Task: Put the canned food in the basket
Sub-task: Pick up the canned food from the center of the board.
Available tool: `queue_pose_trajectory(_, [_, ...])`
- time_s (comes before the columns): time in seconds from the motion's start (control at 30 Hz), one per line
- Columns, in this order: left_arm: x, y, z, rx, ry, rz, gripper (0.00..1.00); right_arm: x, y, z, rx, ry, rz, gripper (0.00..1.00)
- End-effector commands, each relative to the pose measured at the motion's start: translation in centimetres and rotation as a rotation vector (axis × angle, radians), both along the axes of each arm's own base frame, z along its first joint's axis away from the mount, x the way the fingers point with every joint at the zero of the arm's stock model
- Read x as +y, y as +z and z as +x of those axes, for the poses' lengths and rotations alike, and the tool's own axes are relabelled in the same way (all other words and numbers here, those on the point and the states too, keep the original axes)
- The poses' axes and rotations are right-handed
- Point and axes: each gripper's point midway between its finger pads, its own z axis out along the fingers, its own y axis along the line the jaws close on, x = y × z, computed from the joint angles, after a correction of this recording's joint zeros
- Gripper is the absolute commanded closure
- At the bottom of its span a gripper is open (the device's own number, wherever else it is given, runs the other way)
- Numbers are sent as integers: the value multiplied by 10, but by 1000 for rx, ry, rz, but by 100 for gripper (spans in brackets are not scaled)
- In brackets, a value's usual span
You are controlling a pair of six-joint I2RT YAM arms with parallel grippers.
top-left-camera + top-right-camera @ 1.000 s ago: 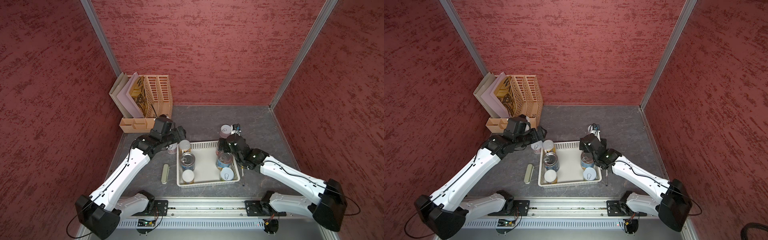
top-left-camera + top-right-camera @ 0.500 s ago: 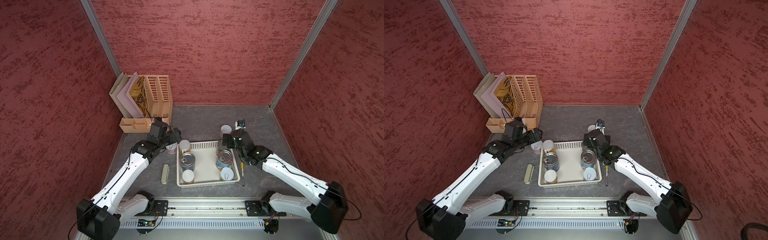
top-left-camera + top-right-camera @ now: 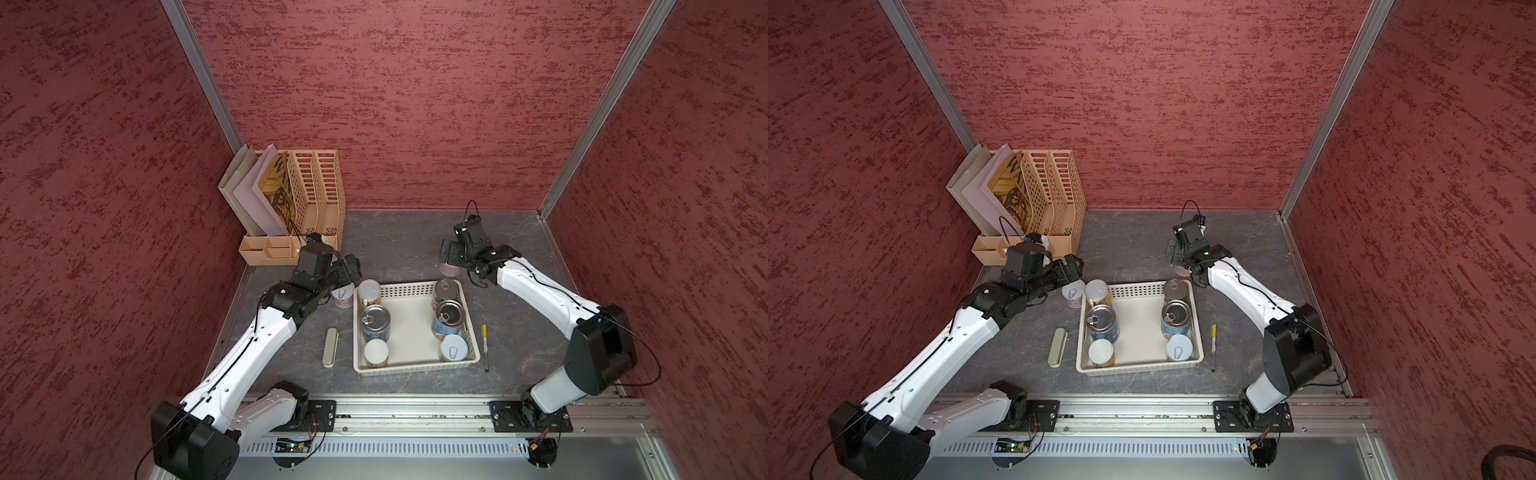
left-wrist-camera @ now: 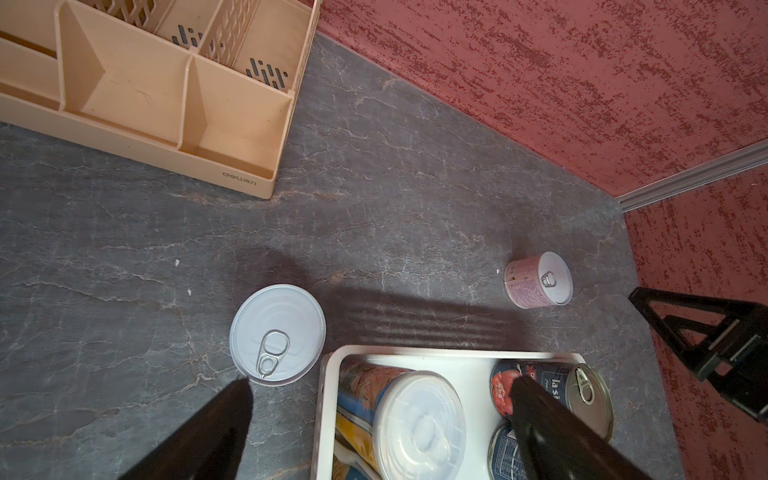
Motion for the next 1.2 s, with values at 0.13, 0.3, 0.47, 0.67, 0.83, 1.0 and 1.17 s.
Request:
queue_pose_trajectory(0.13, [1, 1, 2, -27, -6, 2, 0, -10, -21, 22, 82, -20, -47, 2])
queue_pose_trajectory(0.3, [14, -6, 2, 26, 68, 43, 0, -12, -39, 30, 104, -9, -58, 2])
queue_pose_trajectory(0.47, [2, -6, 3, -7, 6, 8, 0, -13, -49, 35, 127, -3, -41, 2])
queue_pose_trajectory(0.67, [-4, -7, 6, 7, -18, -8, 0, -9, -65, 38, 165, 14, -35, 2])
queue_pose_trajectory(0.83, [-5, -6, 5, 6, -21, -14, 0, -5, -79, 41, 208, 31, -37, 2])
queue_pose_trajectory(1.0, [-3, -3, 4, -10, -17, -15, 0, 2, -90, 49, 240, 60, -41, 2])
queue_pose_trajectory(1.17, [-3, -3, 3, -7, -16, -17, 0, -6, -103, 51, 274, 33, -95, 2])
